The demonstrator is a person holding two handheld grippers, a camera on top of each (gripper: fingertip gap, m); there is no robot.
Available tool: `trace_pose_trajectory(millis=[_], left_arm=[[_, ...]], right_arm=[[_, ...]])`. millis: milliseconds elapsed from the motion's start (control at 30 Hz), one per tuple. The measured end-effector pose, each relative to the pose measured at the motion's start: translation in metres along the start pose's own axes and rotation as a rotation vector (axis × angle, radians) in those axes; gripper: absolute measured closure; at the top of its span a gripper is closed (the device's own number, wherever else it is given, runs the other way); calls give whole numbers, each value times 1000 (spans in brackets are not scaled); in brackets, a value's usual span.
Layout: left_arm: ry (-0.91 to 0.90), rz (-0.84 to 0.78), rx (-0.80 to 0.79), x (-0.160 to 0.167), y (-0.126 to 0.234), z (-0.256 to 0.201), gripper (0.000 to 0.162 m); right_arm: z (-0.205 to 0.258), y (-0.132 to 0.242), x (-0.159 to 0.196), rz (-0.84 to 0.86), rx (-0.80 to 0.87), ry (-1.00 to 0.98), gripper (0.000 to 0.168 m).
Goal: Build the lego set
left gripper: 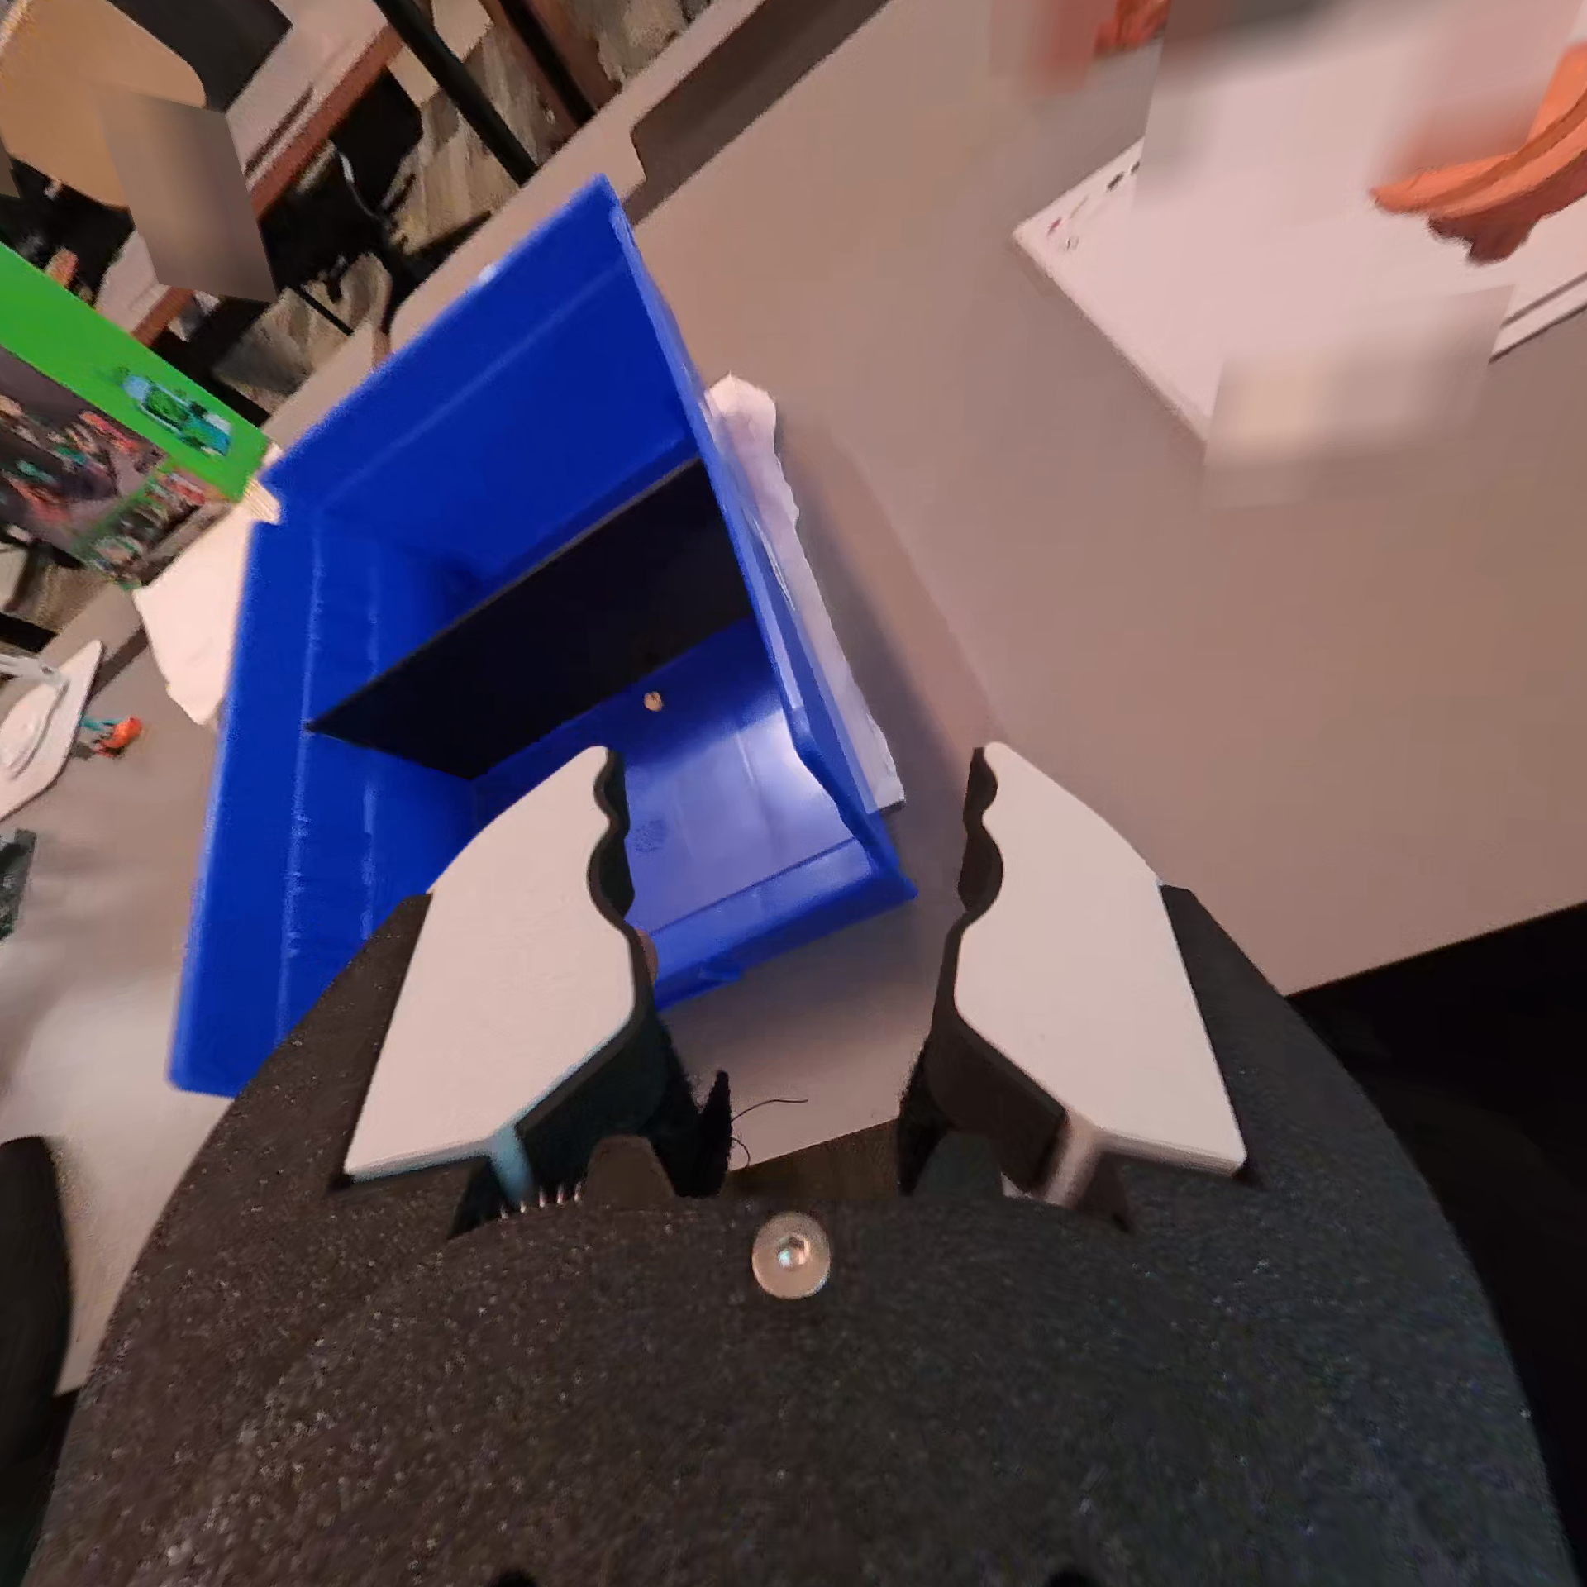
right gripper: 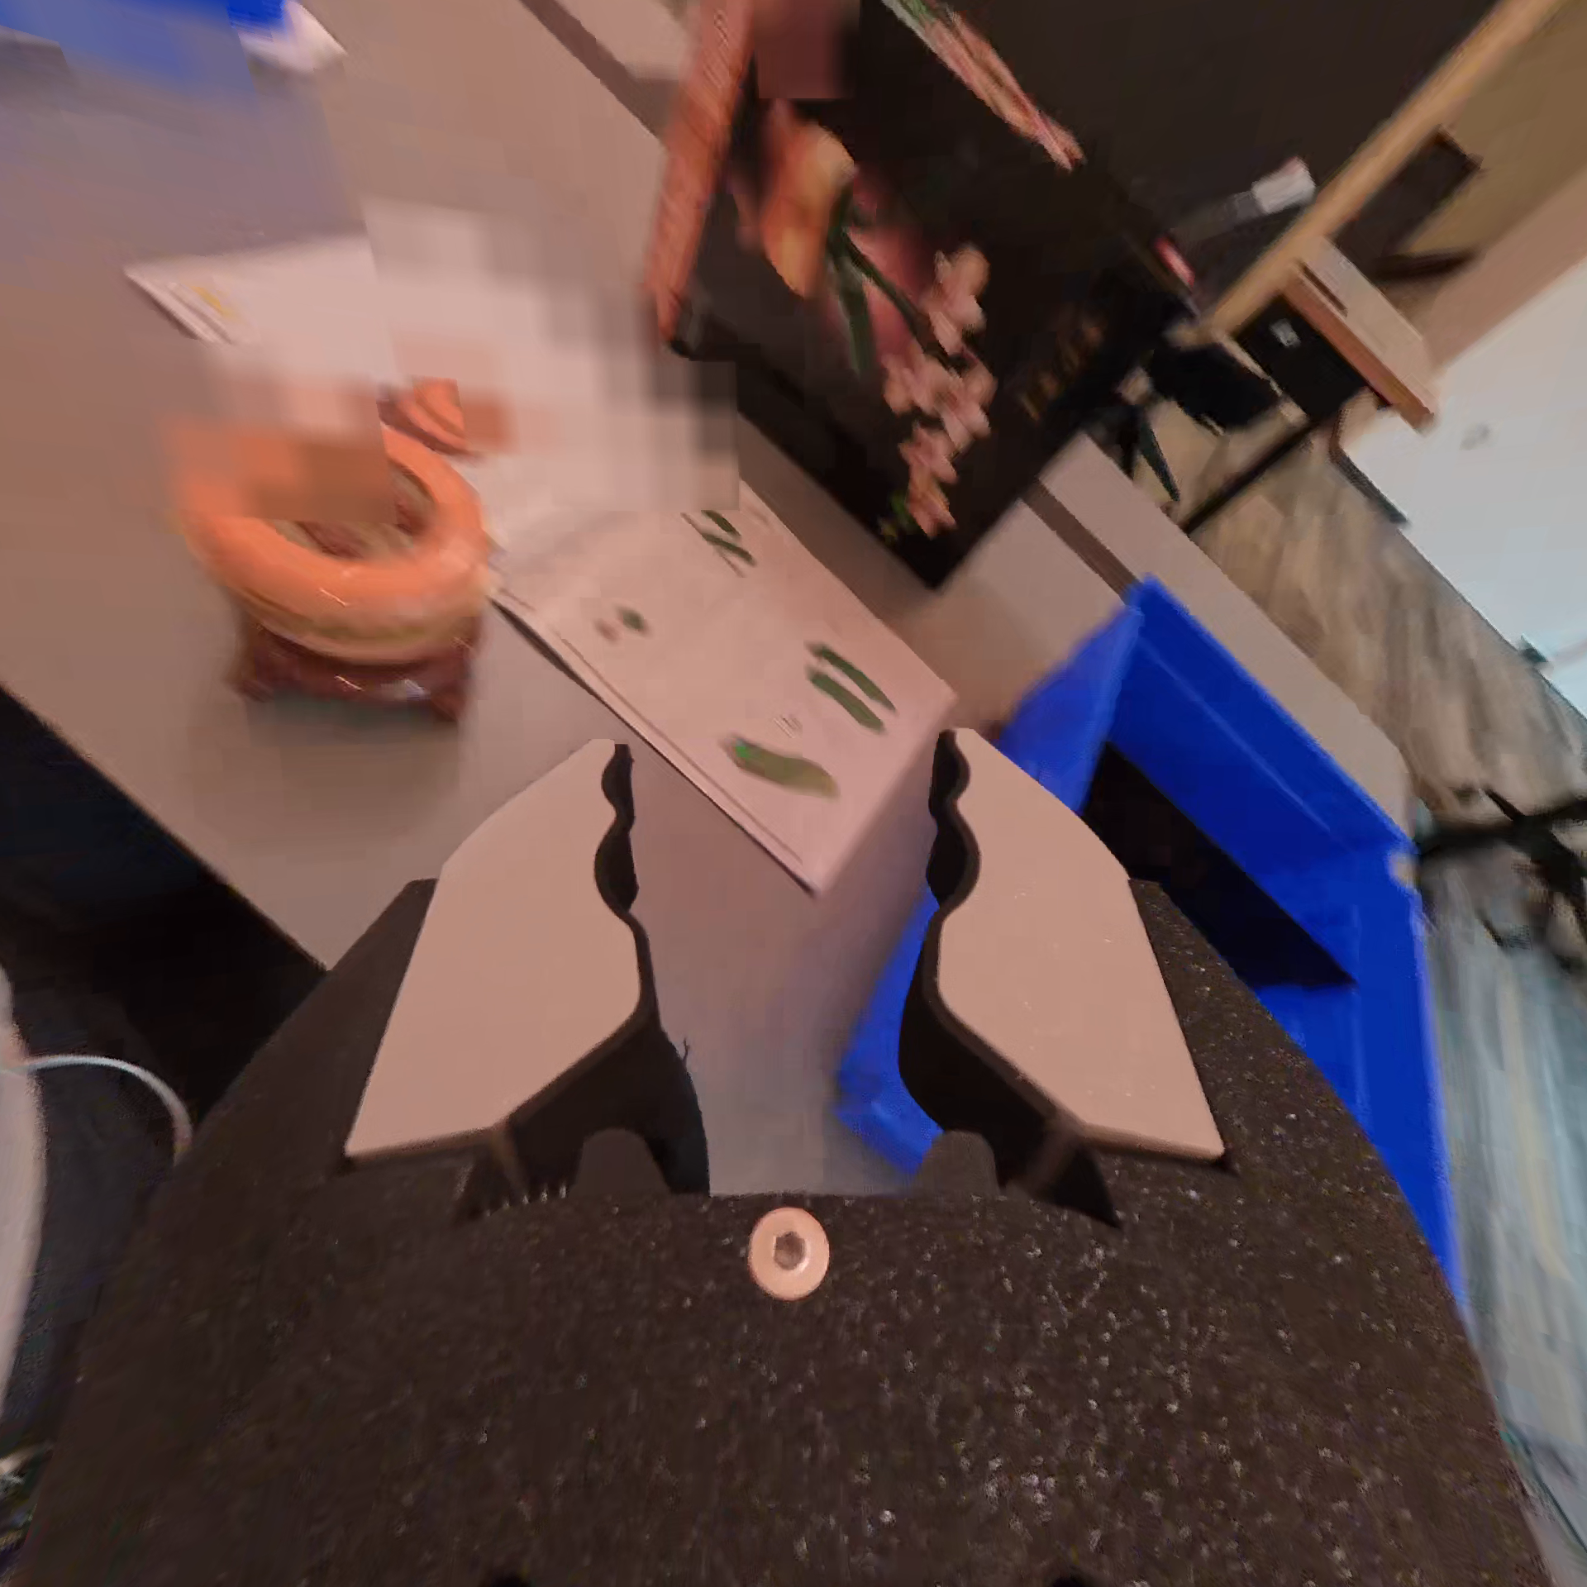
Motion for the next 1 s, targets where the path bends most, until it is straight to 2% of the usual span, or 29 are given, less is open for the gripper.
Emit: trace_pose_trajectory(millis=[100,200,300,400,500,667,800,1000], left_arm=[[8,26,-4,11,-11,-1,101],[30,-7,12,11,-22,-6,122],[39,-14,-1,15,-30,-6,152],[75,-30,-42,12,-29,3,157],[142,-42,-20,5,-26,13,157],[252,-81,-3,-12,-18,35,157],[308,-108,18,-21,-15,59,156],[319,-98,83,-21,-9,81,157]], right_arm=[[53,-19,-40,-116,-182,0,102],[113,-44,-71,-218,-381,-13,103],[178,-61,-98,-311,-642,-64,112],[221,-81,-116,-347,-785,-112,121],[244,-106,-125,-328,-809,-108,128],[262,-142,-146,-297,-788,-146,113],[258,-151,-156,-312,-764,-196,109],[257,-160,-149,-271,-770,-184,104]])
Point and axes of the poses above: each gripper's, where its closed fingertips meet, y back along the fingers, x out of its underside, z = x × y across the jaws, the point moved 2 cm from there along y, back along the fingers, and after that the axes turned 8 degrees about -z, right-handed, at the moved point
